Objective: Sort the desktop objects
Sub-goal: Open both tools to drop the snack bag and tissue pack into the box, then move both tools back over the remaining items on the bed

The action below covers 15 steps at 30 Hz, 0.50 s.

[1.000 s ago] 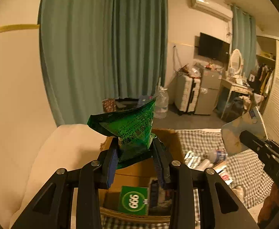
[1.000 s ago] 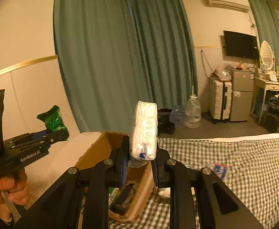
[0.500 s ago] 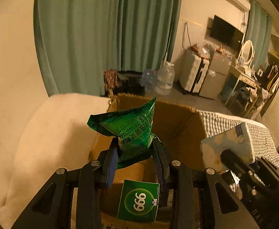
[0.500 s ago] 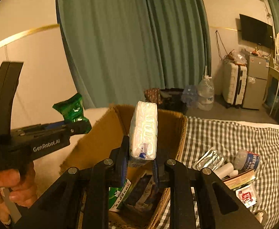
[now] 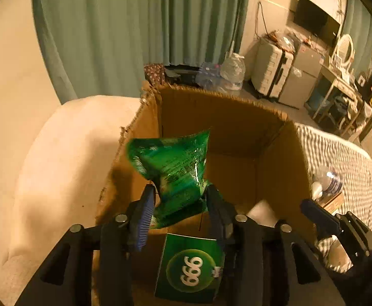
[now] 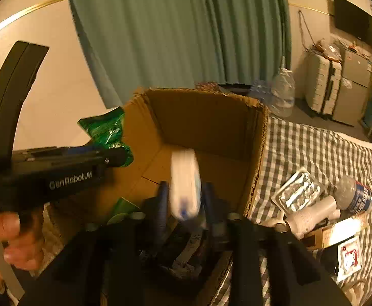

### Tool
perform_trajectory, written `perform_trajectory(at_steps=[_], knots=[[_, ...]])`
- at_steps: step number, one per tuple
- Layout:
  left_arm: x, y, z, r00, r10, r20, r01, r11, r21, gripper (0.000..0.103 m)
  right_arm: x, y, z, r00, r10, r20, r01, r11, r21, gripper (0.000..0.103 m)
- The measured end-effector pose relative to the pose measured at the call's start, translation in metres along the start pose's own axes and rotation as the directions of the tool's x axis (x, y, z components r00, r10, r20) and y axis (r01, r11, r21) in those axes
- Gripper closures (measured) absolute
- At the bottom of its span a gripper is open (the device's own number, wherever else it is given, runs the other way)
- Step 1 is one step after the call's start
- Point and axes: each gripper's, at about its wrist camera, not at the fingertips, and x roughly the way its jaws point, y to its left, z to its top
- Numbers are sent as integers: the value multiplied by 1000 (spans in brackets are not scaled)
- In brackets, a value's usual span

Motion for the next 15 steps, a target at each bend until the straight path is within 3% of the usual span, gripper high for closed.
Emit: perform_trajectory(at_steps=[2, 4, 6, 10, 15], knots=[[-19, -2, 2, 998, -4, 56, 5, 1000, -12, 51, -11, 2, 0, 1000, -5, 27, 5, 1000, -16, 54], [-45, -4, 1, 991, -29, 129, 33, 999, -29, 38, -17, 2, 3, 999, -14, 47, 15, 1000, -18, 54], [-65, -6, 1, 981, -50, 185, 59, 997, -47, 34, -27, -3, 8, 997, -18, 68, 19, 1000, -6, 53], [-87, -17, -1, 966, -66, 249, 78, 996, -40, 20, -53, -9, 18, 992, -22, 121, 20, 1000, 23, 49], [-110, -41, -5, 957, -66, 281, 67, 998, 4, 11, -96, -14, 29, 977, -24, 214, 17, 999, 35, 32]])
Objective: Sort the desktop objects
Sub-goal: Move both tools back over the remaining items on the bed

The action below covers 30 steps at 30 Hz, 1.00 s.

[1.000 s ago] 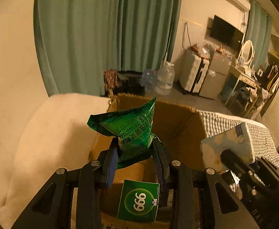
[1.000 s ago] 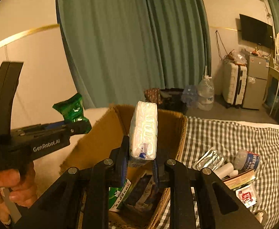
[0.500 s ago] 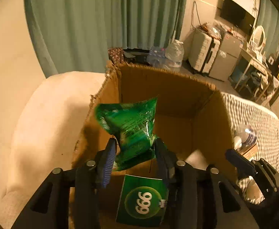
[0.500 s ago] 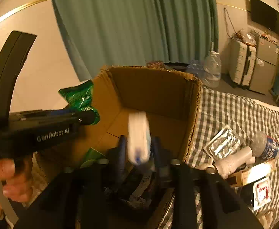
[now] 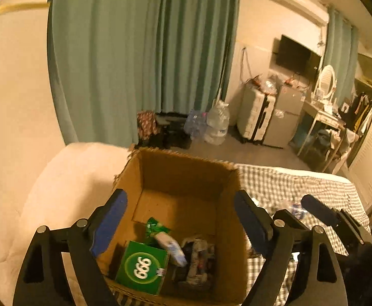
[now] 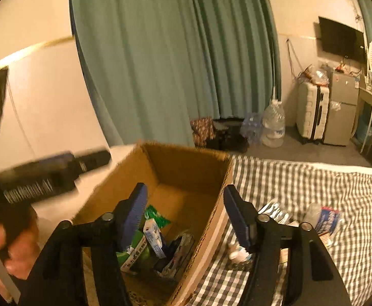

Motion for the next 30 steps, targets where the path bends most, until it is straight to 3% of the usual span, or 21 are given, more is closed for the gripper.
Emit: perform_trajectory(at_steps=[3, 5, 10, 13, 15, 17, 22, 30], knots=[[-24, -16, 5, 996, -55, 68, 56, 998, -7, 0, -24, -7, 8, 998, -23, 59, 23, 1000, 0, 18], [-40, -27, 8, 990, -82, 113, 83, 997, -5, 0, -42, -12, 14, 994, -53, 93, 52, 999, 7, 12], [-56, -61, 15, 983, -134, 125, 133, 991, 23, 0, -85, -30, 28, 983, -106, 149, 107, 994, 0, 2], [-66, -87, 19, 982, -84, 170, 76, 996, 56, 0, -116, -42, 33, 977, -117, 180, 125, 992, -32, 0], [-74, -114, 14, 974, -28, 226, -5, 990, 144, 0, -132, -54, 35, 973, -127, 191, 137, 990, -38, 1], [-78, -135, 10, 966, -30, 258, -21, 980, 195, 0, -147, -68, 33, 967, -156, 201, 166, 986, -35, 1], [-53, -156, 10, 979, -102, 174, 68, 979, 191, 0, -165, -114, 23, 957, -226, 181, 232, 973, -10, 1], [-8, -188, -9, 988, -115, 106, 90, 973, 213, 0, -153, -181, -15, 960, -272, 70, 274, 961, -26, 0]])
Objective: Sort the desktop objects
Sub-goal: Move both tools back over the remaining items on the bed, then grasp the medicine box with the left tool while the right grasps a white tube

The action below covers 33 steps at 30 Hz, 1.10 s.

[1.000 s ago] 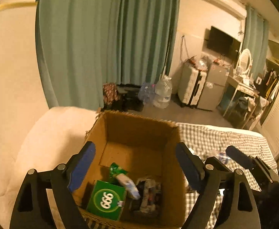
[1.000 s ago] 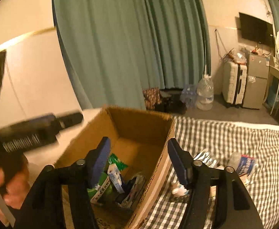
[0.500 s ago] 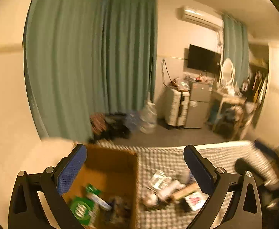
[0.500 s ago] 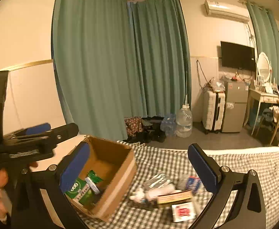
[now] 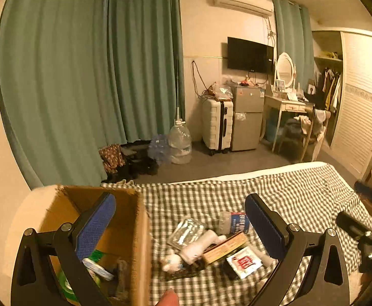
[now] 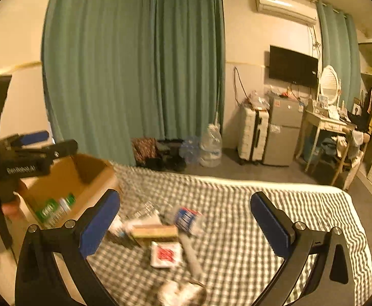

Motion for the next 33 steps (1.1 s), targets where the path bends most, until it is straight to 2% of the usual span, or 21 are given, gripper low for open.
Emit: perform_trajectory(at_steps=[5, 10, 14, 18, 23, 26, 28, 33], knots=[[25, -19, -12, 996, -67, -61, 69, 997, 27, 0, 33, -29, -19, 998, 30, -64, -23, 994, 102, 0], [65, -31, -38, 984, -88, -154, 102, 991, 89, 0, 58, -30, -42, 990, 66, -125, -57, 996, 71, 0], [97, -28, -57, 972, -89, -219, 108, 991, 78, 0, 83, -21, -56, 971, 116, -208, -114, 993, 22, 0], [118, -28, -70, 958, -83, -275, 114, 988, 101, 0, 100, -15, -65, 956, 154, -251, -152, 988, 29, 0], [140, -37, -87, 932, -88, -352, 154, 974, 164, 3, 123, -2, -83, 932, 177, -317, -172, 984, 44, 0], [153, -47, -101, 909, -89, -407, 196, 953, 230, 11, 133, 10, -94, 919, 170, -355, -174, 985, 21, 1], [158, -50, -105, 902, -81, -424, 205, 945, 256, 18, 142, 18, -99, 913, 152, -378, -166, 986, -5, 2], [175, -49, -116, 876, -108, -470, 252, 933, 255, 18, 162, 19, -111, 887, 165, -431, -185, 983, -5, 3]])
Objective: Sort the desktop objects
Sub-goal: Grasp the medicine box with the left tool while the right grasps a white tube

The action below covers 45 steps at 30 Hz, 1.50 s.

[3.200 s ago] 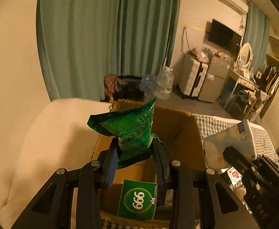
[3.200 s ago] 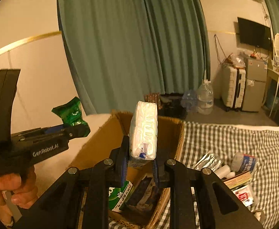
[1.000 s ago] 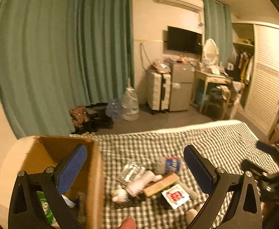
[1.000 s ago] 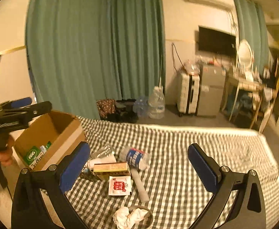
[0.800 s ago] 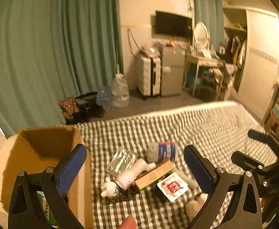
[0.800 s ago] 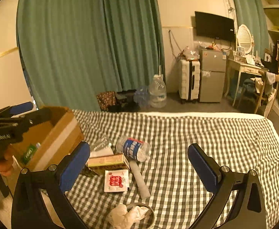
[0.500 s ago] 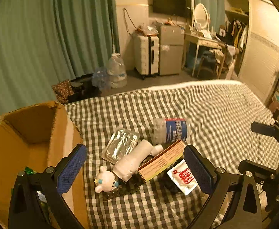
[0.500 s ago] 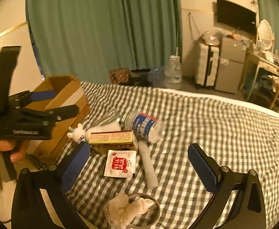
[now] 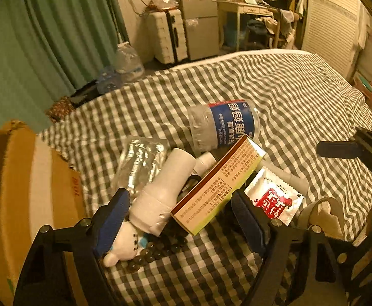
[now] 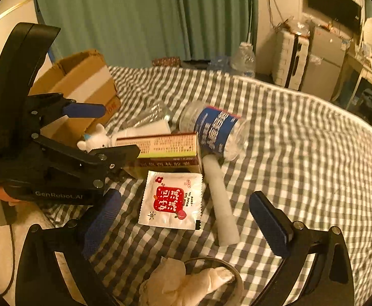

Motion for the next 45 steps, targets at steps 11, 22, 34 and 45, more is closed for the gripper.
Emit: perform_trajectory(at_steps=[11, 22, 34, 45], knots=[[34, -20, 5, 997, -34, -74, 41, 995, 92, 33, 38, 7, -4, 997, 30, -77, -36, 996, -76, 9], [31, -8, 5, 985, -123, -120, 122, 992, -20, 68, 43, 10, -3, 997, 43, -68, -49, 995, -82, 36], [1, -1, 15, 993, -98, -70, 94, 994, -61, 73, 25, 8, -2, 998, 46, -40, -48, 998, -47, 79], [-43, -2, 14, 997, -78, 7, 78, 992, -94, 73, -2, 11, 5, 1000, 13, 20, -12, 1000, -17, 97]])
